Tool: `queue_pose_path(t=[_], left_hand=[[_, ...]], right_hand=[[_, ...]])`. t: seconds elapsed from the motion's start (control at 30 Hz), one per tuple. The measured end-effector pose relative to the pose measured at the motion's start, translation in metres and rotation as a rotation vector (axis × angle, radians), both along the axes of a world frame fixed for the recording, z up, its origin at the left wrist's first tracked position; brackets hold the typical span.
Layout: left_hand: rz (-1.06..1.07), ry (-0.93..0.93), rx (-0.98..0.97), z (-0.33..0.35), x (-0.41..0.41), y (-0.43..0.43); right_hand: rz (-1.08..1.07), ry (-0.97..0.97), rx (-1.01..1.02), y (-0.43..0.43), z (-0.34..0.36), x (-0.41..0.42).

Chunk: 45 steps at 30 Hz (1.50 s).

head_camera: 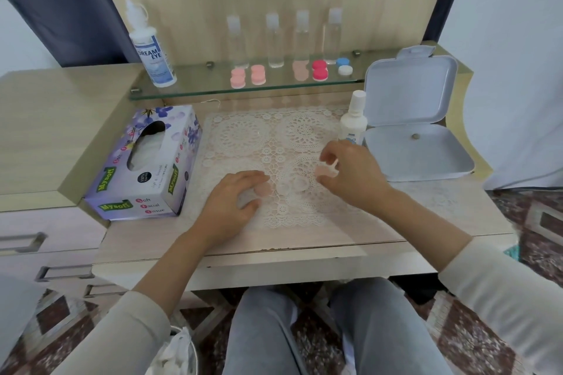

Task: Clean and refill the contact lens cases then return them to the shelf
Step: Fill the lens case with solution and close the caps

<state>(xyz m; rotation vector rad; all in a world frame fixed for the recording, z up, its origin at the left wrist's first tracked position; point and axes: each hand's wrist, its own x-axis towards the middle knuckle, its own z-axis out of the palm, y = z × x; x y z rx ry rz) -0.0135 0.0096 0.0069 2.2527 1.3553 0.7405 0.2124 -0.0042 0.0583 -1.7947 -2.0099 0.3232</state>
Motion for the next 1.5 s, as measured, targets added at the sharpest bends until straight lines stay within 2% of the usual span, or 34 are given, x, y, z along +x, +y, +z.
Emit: queue_pose_path(t=[0.1,0.27,0.43,0.53,0.8,1.3,1.37,1.5], left_hand=[[-0.011,0.077,0.029,-0.002,0.006,0.004],[0.045,0.077,0.026,-0.002,0.01,0.012],[0.039,-0.107,0.006,0.007,0.021,0.01],[0.018,-0.134,-0.021,0.009,0.029,0.012],[-0.007,-0.028,-0.044,0.013,0.041,0.01],[0.191,0.123,-0.086,0.023,0.054,0.004],[0.137,0.112,-0.098,0.023,0.053,0.005],[0.001,-0.048,-0.242,0.025,0.042,0.006]], right_hand=[[0.093,-0.047,-0.046,0.002,-0.011,-0.011],[0.115,-0.032,-0.113,0.007,-0.026,-0.022],[0.102,-0.03,-0.11,0.006,-0.034,-0.026],[0.108,-0.039,-0.107,0.006,-0.035,-0.026],[0.108,0.014,-0.118,0.006,-0.035,-0.023],[0.122,0.057,-0.119,0.005,-0.035,-0.022],[0.121,0.07,-0.119,0.005,-0.035,-0.021],[0.118,0.086,-0.113,0.005,-0.035,-0.02]])
